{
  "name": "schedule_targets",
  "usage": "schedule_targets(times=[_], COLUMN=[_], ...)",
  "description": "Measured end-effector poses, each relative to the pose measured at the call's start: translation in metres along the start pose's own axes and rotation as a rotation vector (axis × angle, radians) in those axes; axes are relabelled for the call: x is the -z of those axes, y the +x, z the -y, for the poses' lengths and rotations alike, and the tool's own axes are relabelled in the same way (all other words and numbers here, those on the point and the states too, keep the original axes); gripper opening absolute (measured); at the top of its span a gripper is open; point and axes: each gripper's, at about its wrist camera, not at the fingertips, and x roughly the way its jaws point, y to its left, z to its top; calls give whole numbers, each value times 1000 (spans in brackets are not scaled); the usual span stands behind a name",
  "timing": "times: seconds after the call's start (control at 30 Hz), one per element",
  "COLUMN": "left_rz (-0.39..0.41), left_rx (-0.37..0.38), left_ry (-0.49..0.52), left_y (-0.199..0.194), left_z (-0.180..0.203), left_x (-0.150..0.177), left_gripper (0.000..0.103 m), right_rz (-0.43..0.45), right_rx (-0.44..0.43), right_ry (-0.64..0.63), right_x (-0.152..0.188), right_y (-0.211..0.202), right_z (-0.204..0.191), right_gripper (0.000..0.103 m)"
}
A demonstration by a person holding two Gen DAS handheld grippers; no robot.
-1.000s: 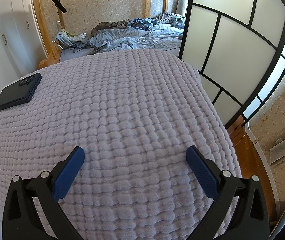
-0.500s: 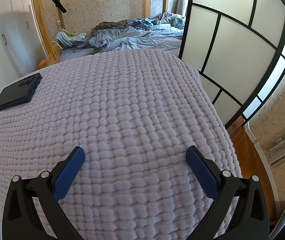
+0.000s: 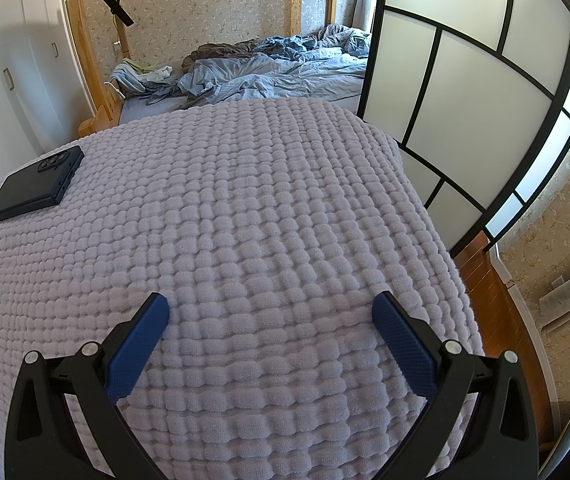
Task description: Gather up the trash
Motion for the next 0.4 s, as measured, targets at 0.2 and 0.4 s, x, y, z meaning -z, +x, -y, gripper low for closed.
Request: schedule_targets(times=[0.2,0.4], left_rz=[0,0], left_rx=[0,0], left_ry=[0,0], left_y=[0,0], left_z=[0,0], left_x=[0,0], left_gripper=[102,102], right_rz=[0,0], right_rx=[0,0], right_ry=[0,0], right_x=[0,0], right_y=[0,0], right_z=[0,0], right_gripper=[100,100])
